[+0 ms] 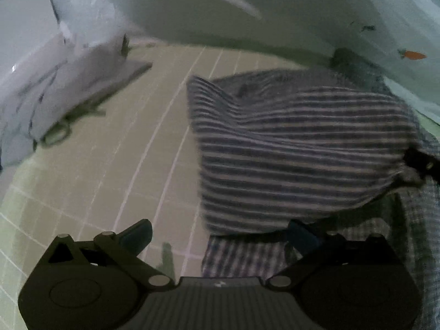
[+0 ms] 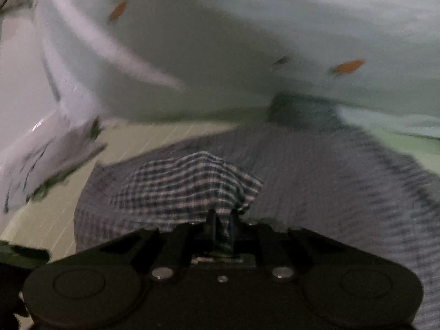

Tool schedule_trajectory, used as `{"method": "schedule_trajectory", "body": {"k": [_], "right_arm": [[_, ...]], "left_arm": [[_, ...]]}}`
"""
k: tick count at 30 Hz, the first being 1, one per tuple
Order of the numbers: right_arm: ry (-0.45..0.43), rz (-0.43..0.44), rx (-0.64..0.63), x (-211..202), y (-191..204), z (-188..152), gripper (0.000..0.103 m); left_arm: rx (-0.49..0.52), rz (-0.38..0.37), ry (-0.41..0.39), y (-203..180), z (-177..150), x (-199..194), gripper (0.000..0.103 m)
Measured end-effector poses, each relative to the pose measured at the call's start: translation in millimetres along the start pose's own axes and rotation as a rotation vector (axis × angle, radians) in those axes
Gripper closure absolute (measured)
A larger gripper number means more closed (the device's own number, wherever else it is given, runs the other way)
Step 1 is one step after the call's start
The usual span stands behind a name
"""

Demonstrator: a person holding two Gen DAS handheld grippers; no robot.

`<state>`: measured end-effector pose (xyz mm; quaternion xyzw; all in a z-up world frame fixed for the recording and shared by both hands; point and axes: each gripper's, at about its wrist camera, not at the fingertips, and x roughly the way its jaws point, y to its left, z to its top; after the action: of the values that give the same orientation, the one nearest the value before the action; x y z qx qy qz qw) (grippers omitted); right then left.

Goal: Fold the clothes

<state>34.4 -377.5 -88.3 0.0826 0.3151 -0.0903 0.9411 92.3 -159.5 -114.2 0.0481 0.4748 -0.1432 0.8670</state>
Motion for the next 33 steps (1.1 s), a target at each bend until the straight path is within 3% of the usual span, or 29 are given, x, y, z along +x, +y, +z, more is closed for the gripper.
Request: {"method": "schedule_trajectory", "body": {"k": [6,9,16,19,21,23,25,26,31,33], "right_arm": [[-0.084,-0.177,0.110,-24,-96,10,0.093],[-0.085,-0.297,0.156,-33,-149,7,0.093],[0.009,-0.423,0.325,-23,-253,-24,0.092],[0.024,-0.414,0.302,-16,-253,-28,0.069],[0.034,-0.407,0.285,-12,-252,-30,0.037],[0.017,-0.400,0.255,-14,-239,-28,0.014],[-0.019,-0.370,0.203,-23,-220,-29,0.009],[-0.037,-0.354,0.177,-27,-210,-29,0.001],[-0.030,-0.248,0.152,-55,-161,-41,0.000],[-0.029,-0.259,0.170,-59,-129,-50,0.000]], "left_arm": [[0.000,0.052,-0.120,-20,1,-41,0.000],[-0.028,0.089,-0.137,-25,-4,-57,0.000],[-0.126,0.175,-0.150,-25,-18,-86,0.000],[-0.166,0.217,-0.174,-24,-28,-102,0.000],[-0.186,0.240,-0.193,-23,-40,-114,0.000],[-0.205,0.253,-0.204,-19,-53,-125,0.000],[-0.223,0.253,-0.202,-13,-65,-133,0.000],[-0.231,0.244,-0.194,-9,-71,-134,0.000],[-0.220,0.176,-0.150,12,-84,-134,0.000],[-0.197,0.147,-0.152,24,-82,-130,0.000]]}}
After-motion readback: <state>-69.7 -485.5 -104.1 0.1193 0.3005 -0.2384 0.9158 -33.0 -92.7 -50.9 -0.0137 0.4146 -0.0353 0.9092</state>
